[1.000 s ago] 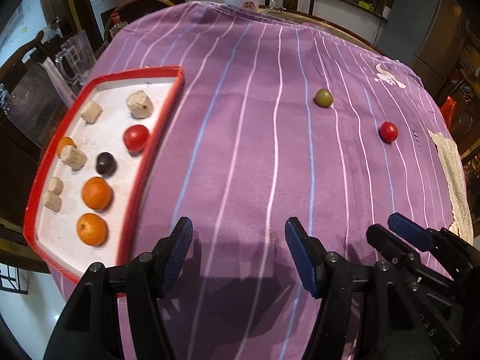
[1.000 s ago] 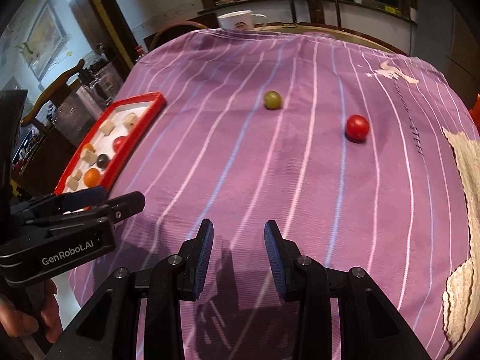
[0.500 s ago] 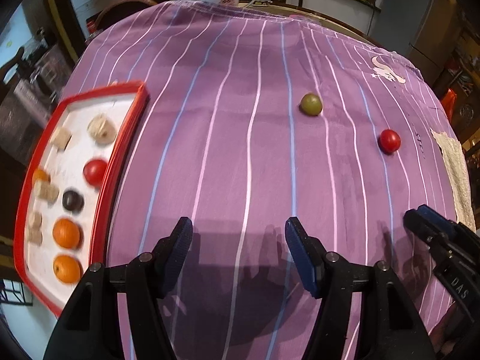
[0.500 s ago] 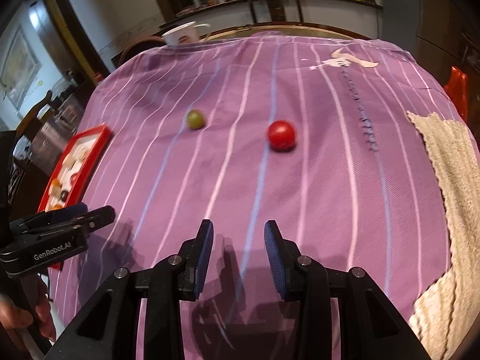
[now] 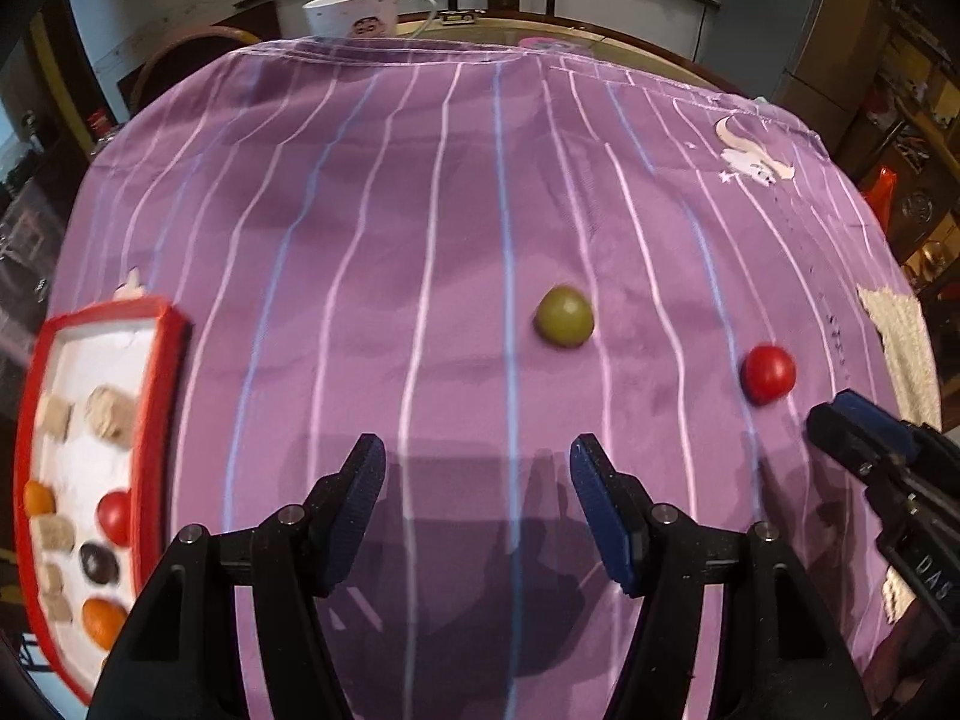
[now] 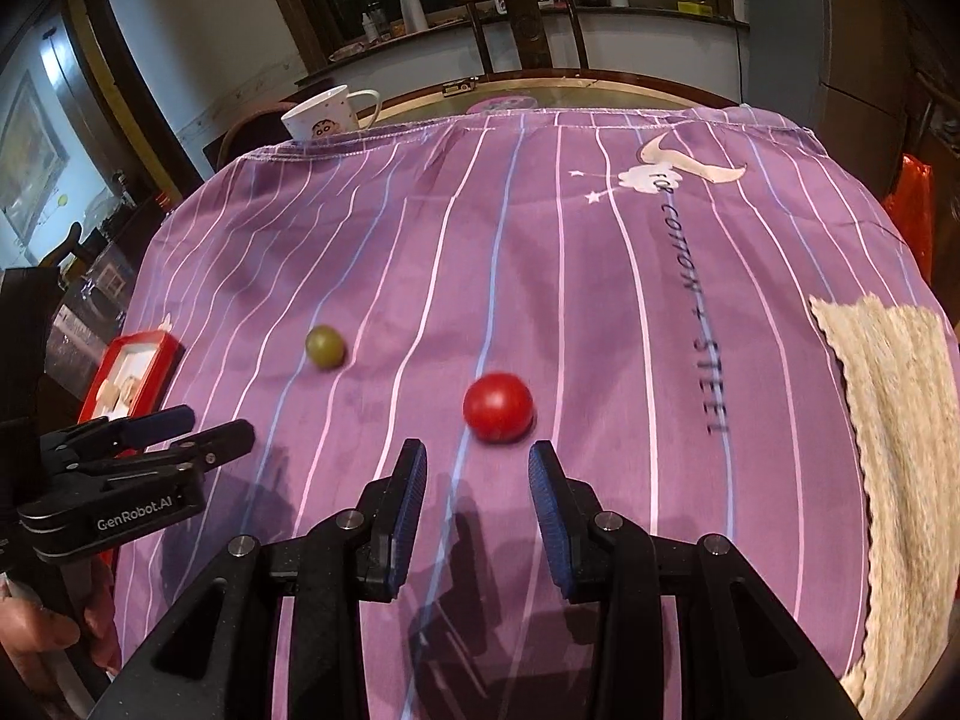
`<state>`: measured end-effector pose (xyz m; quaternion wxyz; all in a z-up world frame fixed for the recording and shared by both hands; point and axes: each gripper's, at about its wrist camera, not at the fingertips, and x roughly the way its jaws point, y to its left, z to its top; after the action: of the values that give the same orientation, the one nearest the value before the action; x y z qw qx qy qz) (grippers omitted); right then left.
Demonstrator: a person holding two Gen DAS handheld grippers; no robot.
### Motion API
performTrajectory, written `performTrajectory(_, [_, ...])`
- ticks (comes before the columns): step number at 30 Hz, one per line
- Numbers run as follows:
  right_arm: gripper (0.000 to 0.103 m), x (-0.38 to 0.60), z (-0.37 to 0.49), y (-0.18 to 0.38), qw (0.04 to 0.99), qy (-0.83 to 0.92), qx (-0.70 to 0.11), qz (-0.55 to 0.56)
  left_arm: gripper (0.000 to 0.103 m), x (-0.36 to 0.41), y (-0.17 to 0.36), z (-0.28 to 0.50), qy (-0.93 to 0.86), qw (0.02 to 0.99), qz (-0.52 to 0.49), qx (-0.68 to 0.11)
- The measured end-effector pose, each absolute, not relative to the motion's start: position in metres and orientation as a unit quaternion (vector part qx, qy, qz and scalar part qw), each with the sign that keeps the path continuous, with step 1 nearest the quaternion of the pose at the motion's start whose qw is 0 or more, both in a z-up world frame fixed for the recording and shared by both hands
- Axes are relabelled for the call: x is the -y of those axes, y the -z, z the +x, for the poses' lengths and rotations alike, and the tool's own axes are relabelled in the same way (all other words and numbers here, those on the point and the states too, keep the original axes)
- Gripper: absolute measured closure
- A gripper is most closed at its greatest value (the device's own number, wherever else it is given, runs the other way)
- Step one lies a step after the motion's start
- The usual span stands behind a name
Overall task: Organize fruits
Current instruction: 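Grasp the green grape with the left tool while the right tool grasps the red tomato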
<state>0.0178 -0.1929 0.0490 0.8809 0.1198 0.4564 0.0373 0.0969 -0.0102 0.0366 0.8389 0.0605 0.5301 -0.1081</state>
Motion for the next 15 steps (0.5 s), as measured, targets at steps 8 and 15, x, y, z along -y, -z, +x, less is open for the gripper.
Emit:
performTrajectory(8, [0.064,0.192,0.048,-0.043,0.881,-0.038,-0.458,0.112,0.04,0.028,-0.03,0.131,0.129,0.84,0.054,-0.524])
performTrajectory(15, [0.054,0.189,0.061,-0.031,0.88,-0.037,-0.463,0.102,0.04,0.033,-0.019,0.146,0.151,0.835,0.046,-0.527])
